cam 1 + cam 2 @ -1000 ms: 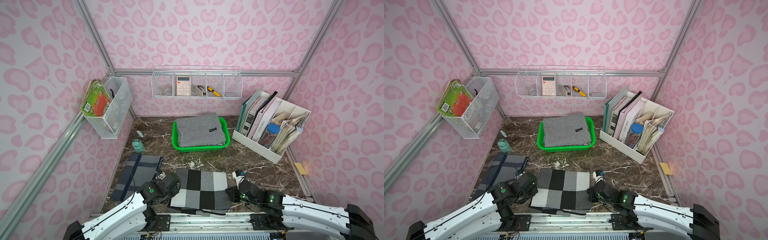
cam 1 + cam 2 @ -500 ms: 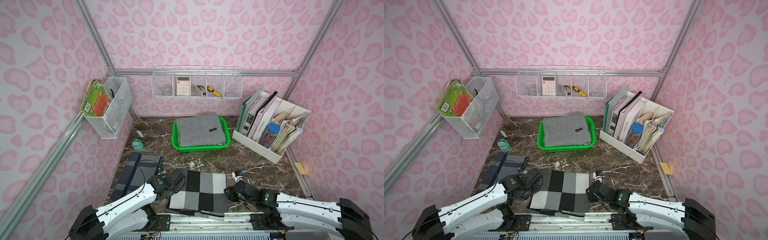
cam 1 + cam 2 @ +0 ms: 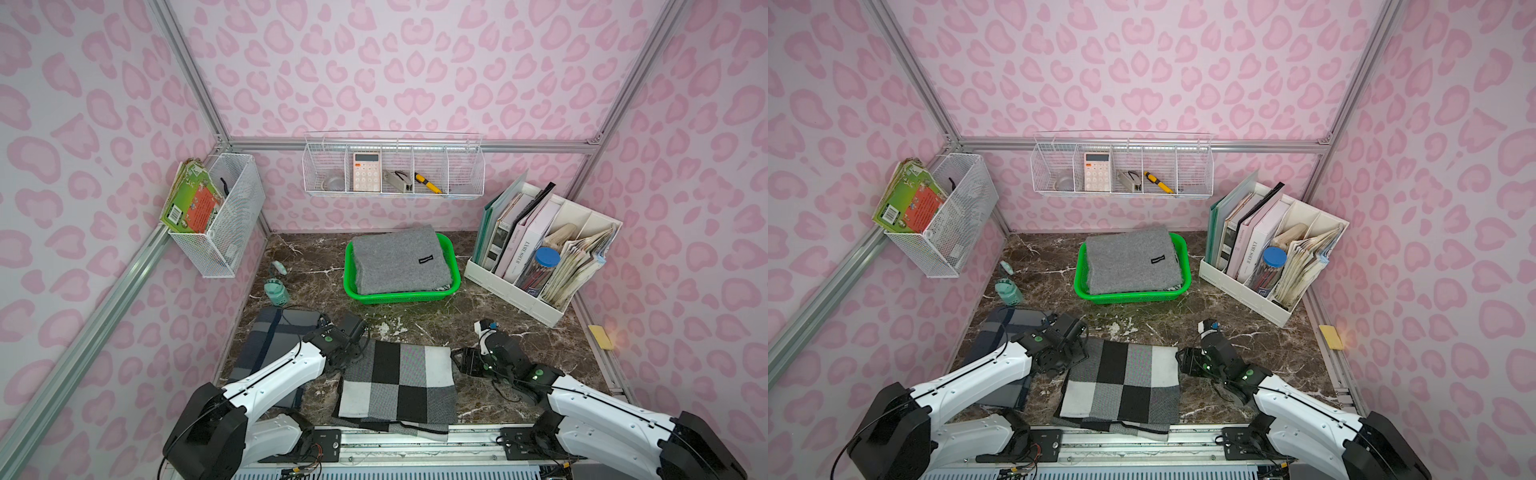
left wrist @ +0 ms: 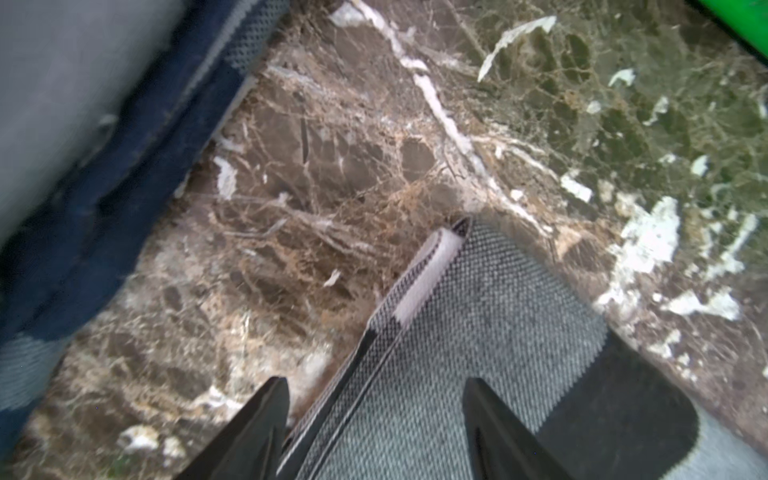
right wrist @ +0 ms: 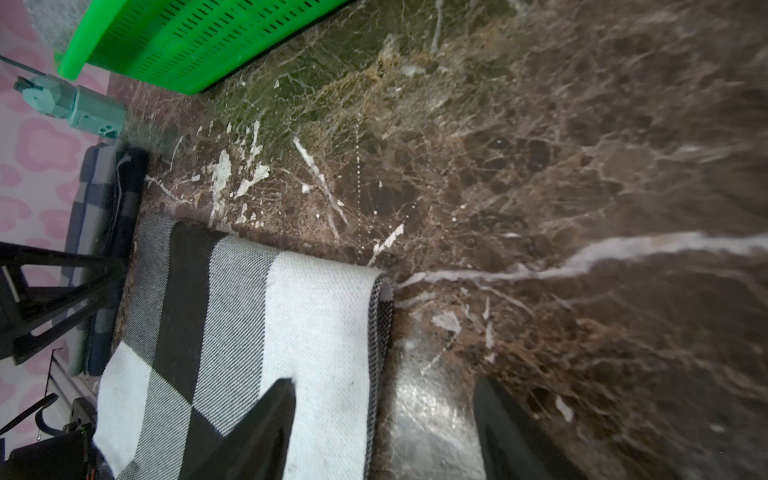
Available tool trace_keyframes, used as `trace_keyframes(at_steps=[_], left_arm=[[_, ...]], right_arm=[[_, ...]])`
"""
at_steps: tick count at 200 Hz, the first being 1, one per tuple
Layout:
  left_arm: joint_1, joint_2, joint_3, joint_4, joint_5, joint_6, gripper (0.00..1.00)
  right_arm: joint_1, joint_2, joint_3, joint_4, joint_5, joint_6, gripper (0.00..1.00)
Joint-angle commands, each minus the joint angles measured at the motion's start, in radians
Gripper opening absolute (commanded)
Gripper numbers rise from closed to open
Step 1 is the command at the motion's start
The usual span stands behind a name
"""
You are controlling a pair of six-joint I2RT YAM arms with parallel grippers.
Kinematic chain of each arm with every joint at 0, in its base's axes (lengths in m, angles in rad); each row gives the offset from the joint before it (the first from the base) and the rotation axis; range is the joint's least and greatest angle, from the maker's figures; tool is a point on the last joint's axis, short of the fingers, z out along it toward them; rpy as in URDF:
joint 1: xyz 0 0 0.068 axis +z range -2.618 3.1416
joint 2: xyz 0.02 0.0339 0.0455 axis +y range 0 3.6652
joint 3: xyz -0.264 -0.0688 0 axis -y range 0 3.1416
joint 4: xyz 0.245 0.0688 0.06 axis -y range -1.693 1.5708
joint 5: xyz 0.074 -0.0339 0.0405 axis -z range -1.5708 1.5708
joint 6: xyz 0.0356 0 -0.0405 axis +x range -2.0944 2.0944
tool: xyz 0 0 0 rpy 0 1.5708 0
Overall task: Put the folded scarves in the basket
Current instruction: Move the scarf to the center of the board, then pick up the scarf at the center of the board.
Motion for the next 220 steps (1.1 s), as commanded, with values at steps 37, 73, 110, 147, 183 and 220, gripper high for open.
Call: trace_keyframes(at_steps=[37,73,110,147,183,220], left_arm=[[0.032,0.116,0.015,0.094,0.063,0.049,0.69],[0.033,0.145,-0.017,0.124,0.087,0.033,0.64],[0.033,0.166,-0.034,0.137,0.107,0.027,0.58],[0.033,0.174,-0.034,0.164,0.132,0.038,0.40],[0.033,0.089,-0.035,0.165,0.140,0.074,0.00],[0.031,-0.094,-0.047,0.123,0.141,0.078,0.00]], right_arm=[[-0.003,0.165,0.047,0.116,-0.089,-0.040,0.72],[-0.002,0.277,0.062,0.163,-0.128,-0.030,0.69],[0.015,0.324,0.053,0.210,-0.130,-0.004,0.65],[0.034,0.348,0.069,0.206,-0.129,-0.004,0.27],[0.034,0.284,0.105,0.166,-0.096,-0.029,0.00],[0.034,0.110,0.147,0.120,-0.051,-0.083,0.00]])
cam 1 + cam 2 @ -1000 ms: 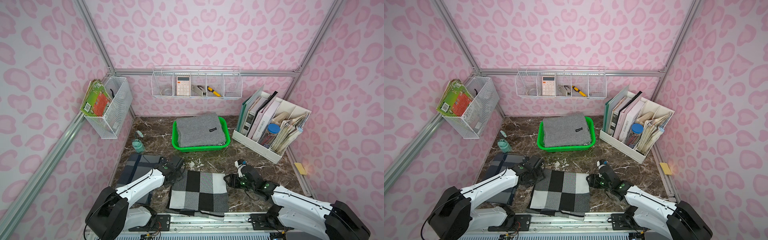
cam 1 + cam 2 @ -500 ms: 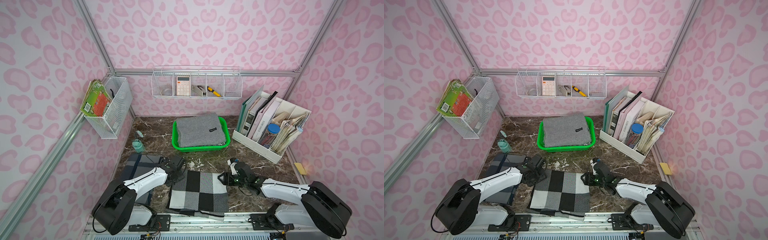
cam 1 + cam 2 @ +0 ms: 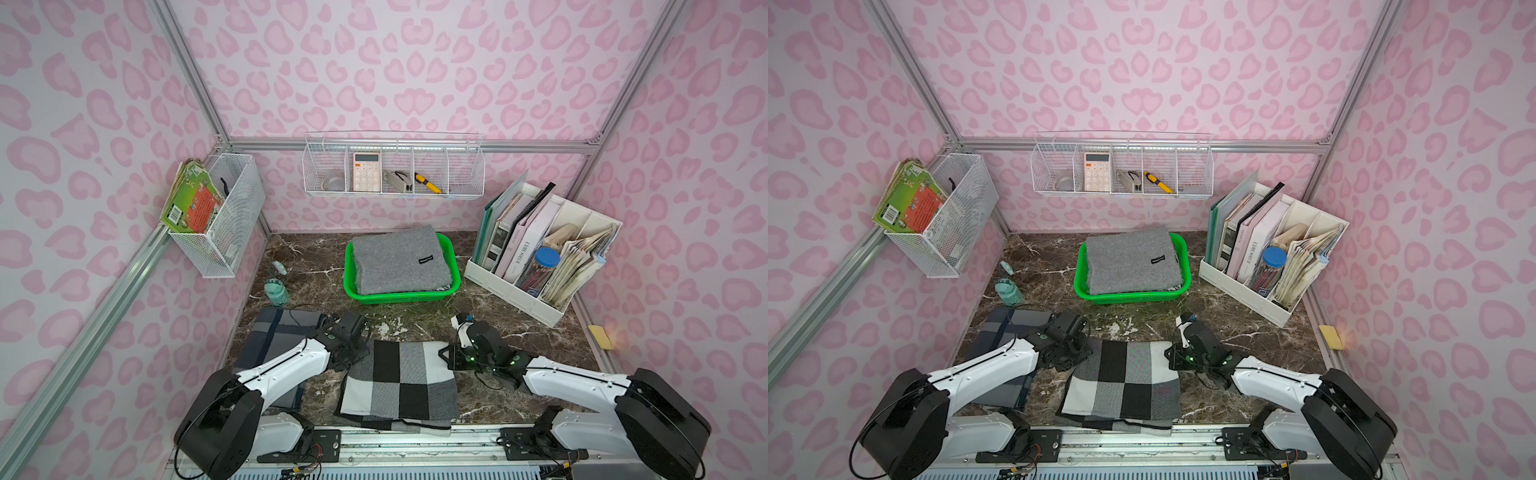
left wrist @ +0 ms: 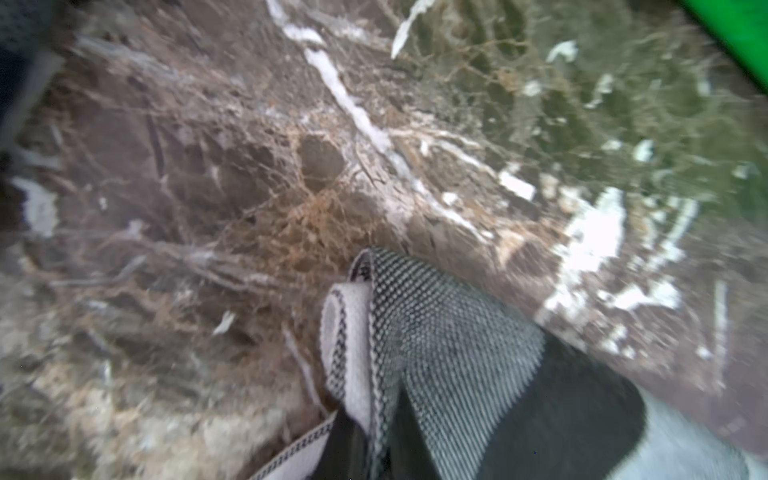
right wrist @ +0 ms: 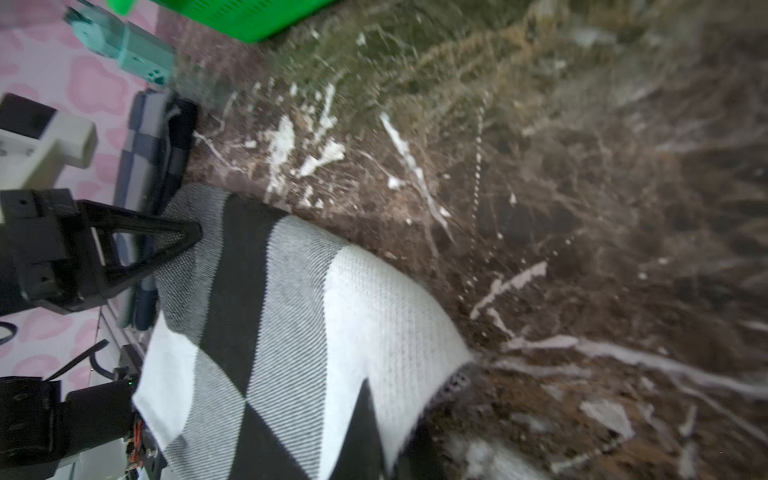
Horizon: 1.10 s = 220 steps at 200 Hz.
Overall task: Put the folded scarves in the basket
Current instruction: Pick up the scarf at the center of the board, then place the scarf in the basket.
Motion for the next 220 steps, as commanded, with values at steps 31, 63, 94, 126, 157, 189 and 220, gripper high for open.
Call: trace_keyframes(at_steps=[31,63,94,126,157,189,220], left_arm=[[-0.003,-0.268,-0.017,-0.023,0.006,0.048,0.00],[-0.001,-0.336,0.048,-0.028,-0.022,0.106,0.00],[0.000,-0.338,0.117,-0.012,-0.083,0.174,0.00],[0.001,-0.255,0.219,0.013,-0.160,0.250,0.00],[0.038,-0.125,0.367,0.026,-0.202,0.316,0.00],[0.135,0.047,0.548,0.032,-0.138,0.352,0.00],[0.203,0.202,0.699,0.049,-0.066,0.382,0.00]], right_arm=[[-0.004,-0.203,0.070,-0.050,0.115,-0.097,0.00],[-0.015,-0.182,0.195,-0.128,0.150,-0.178,0.00],[-0.063,-0.126,0.304,-0.133,0.139,-0.244,0.00],[-0.135,-0.035,0.431,-0.138,0.103,-0.302,0.00],[-0.207,0.071,0.553,-0.139,0.061,-0.334,0.00],[-0.278,0.200,0.685,-0.142,0.022,-0.360,0.00],[-0.329,0.336,0.830,-0.135,-0.007,-0.383,0.00]])
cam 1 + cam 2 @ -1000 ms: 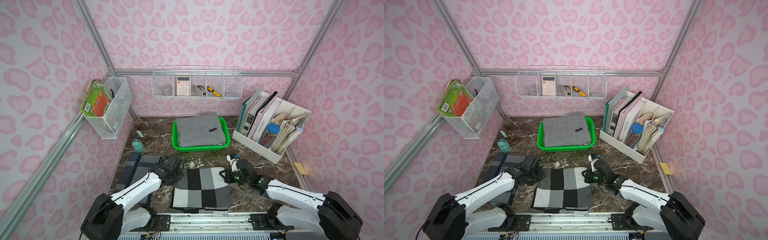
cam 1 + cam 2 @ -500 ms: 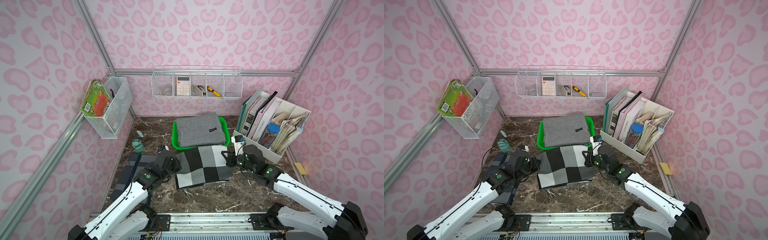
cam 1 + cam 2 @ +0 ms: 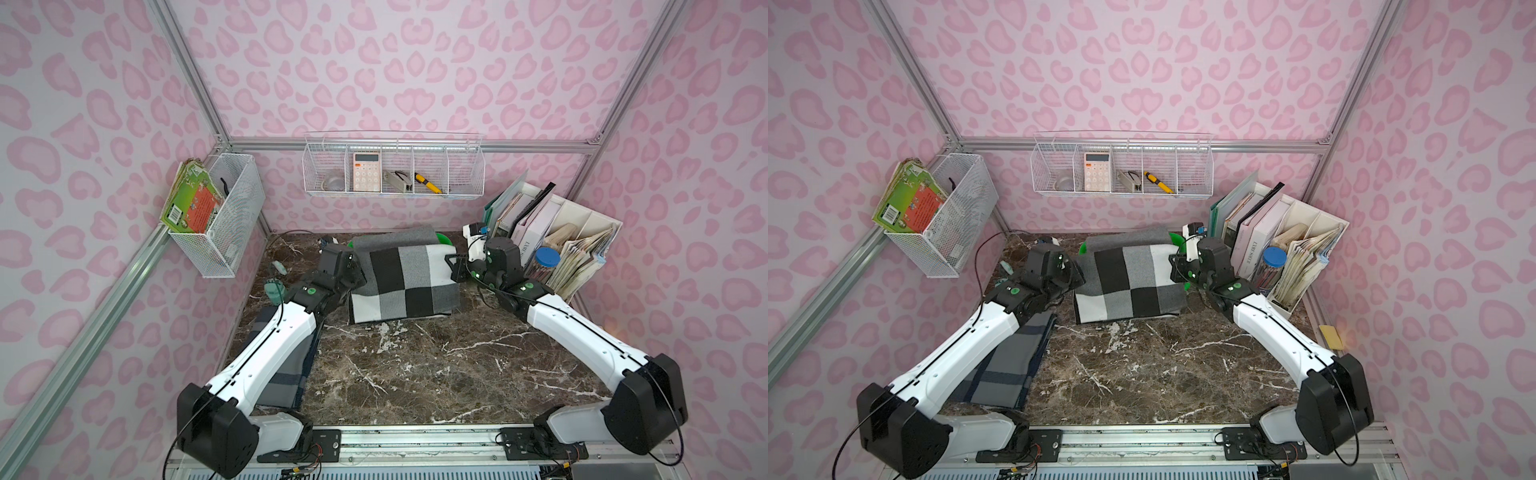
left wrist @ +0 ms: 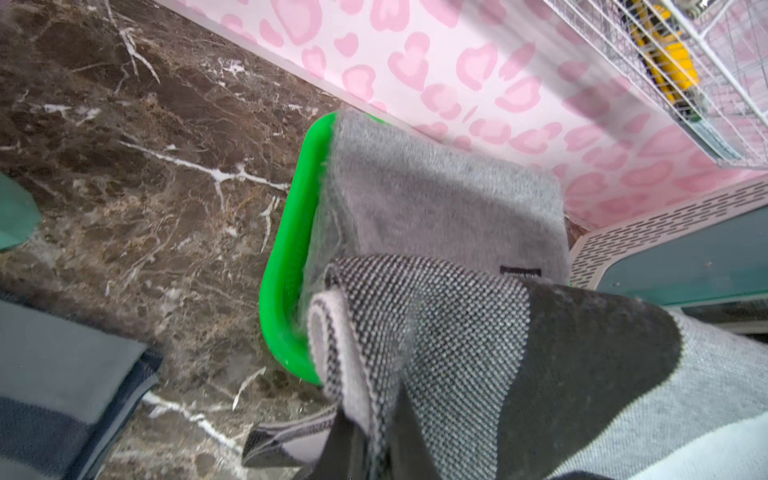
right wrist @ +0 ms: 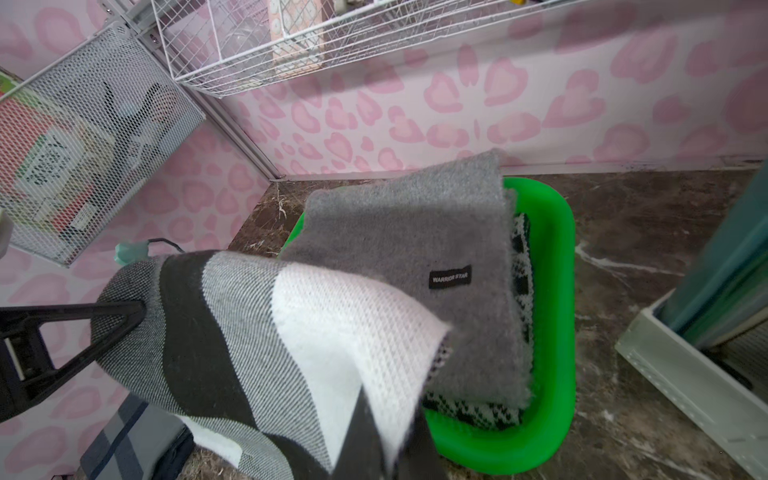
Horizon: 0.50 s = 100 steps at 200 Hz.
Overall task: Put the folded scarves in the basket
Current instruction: Place the scarf in the basket.
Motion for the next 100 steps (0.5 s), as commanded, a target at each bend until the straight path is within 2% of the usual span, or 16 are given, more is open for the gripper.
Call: trace_keyframes(at_steps=[1,27,57,100], left_arm=[[0.037,0.082,0.090,0.030,0.039,0.050,0.00],[0.076,0.199,0.194,0.053,0.055,0.072,0.00],[0.108,0.299,0.225,0.146,0.056,0.121,0.00],[0.127,0.427,0.374,0.136,0.048,0.174,0.00]], right_arm=[[-0.029,0.075,0.089,0.036,-0.018,-0.037,0.00],[-0.058,0.189,0.216,0.029,-0.031,-0.058,0.00],[-0.087,0.315,0.330,0.022,-0.063,-0.072,0.00],[-0.112,0.462,0.464,-0.007,-0.076,-0.087,0.00]])
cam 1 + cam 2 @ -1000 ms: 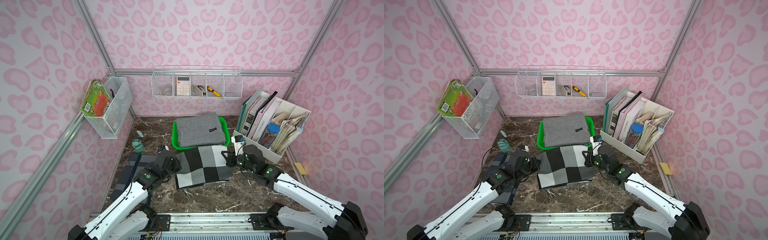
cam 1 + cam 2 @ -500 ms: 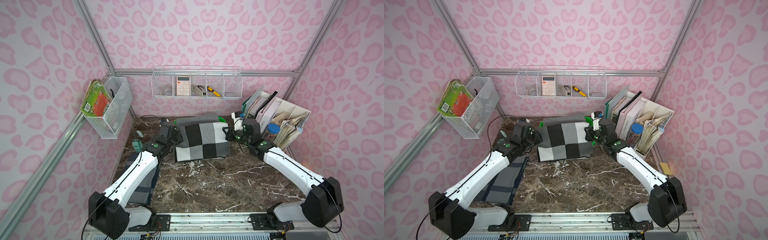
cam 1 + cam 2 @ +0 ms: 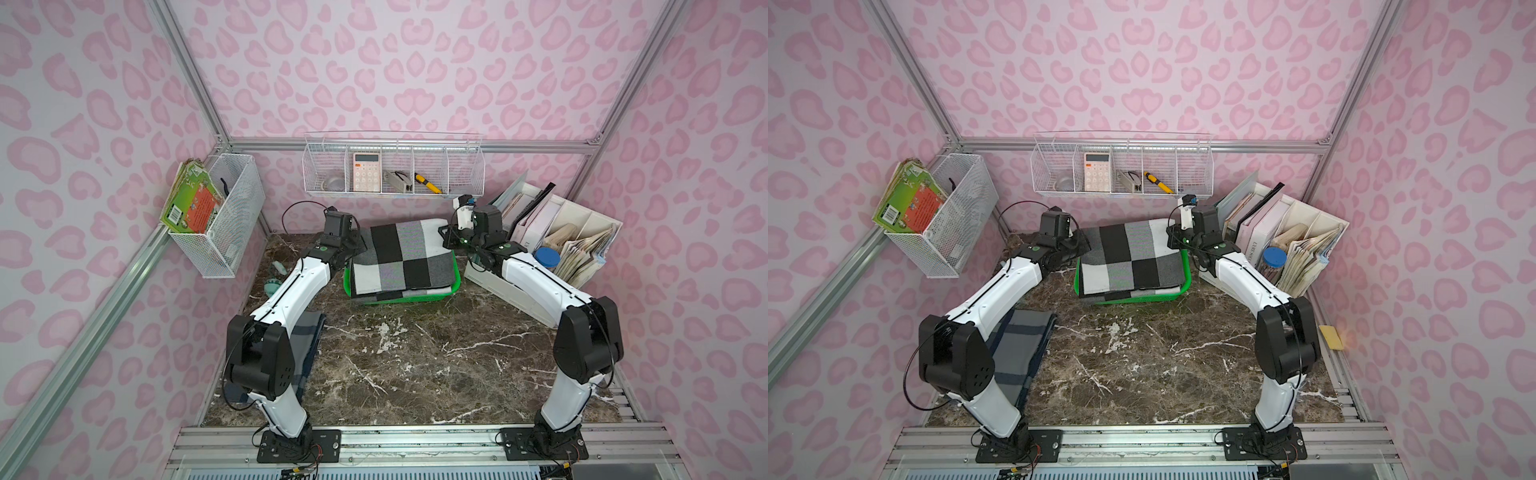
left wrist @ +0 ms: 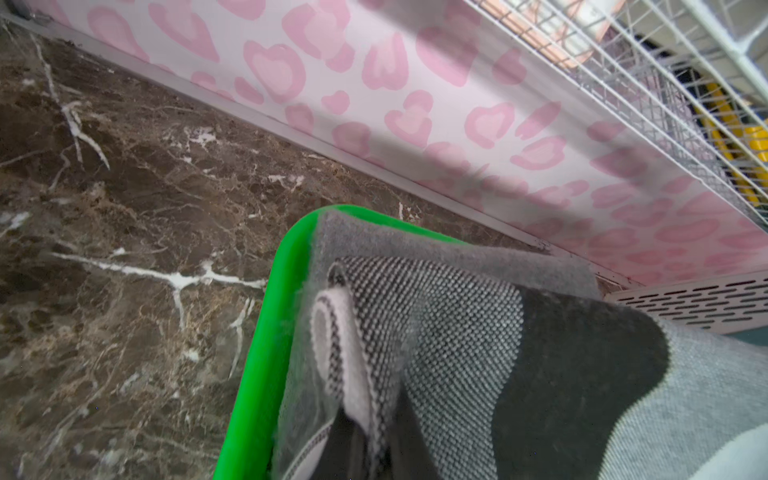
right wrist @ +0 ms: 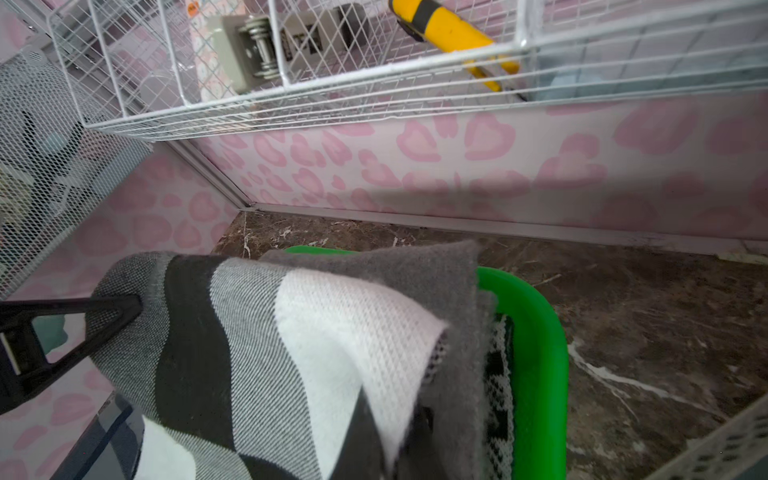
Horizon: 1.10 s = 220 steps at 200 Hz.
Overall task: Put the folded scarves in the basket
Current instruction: Place the scarf in the basket.
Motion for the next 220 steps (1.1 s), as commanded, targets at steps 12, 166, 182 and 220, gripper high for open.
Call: trace_keyframes(at_steps=[12,166,182,220], left_arm=[[0.007,0.076,0.100,0.017,-0.040,0.079,0.00],[-0.027,-0.069,0.063,-0.095,0.161,0.008,0.69],[-0.066,-0.150,0.007,-0.109,0.156,-0.017,0.68],[-0.176,-0.307,-0.070,-0.269,0.111,-0.041,0.66]], right_arm=[[-0.013,0.079,0.091,-0.006,0.007,-0.023,0.00],[-0.002,-0.008,0.063,-0.090,0.021,-0.005,0.71],[-0.002,-0.124,-0.082,-0.034,0.015,0.022,0.71],[-0.001,-0.429,-0.450,0.042,0.020,0.061,0.71]])
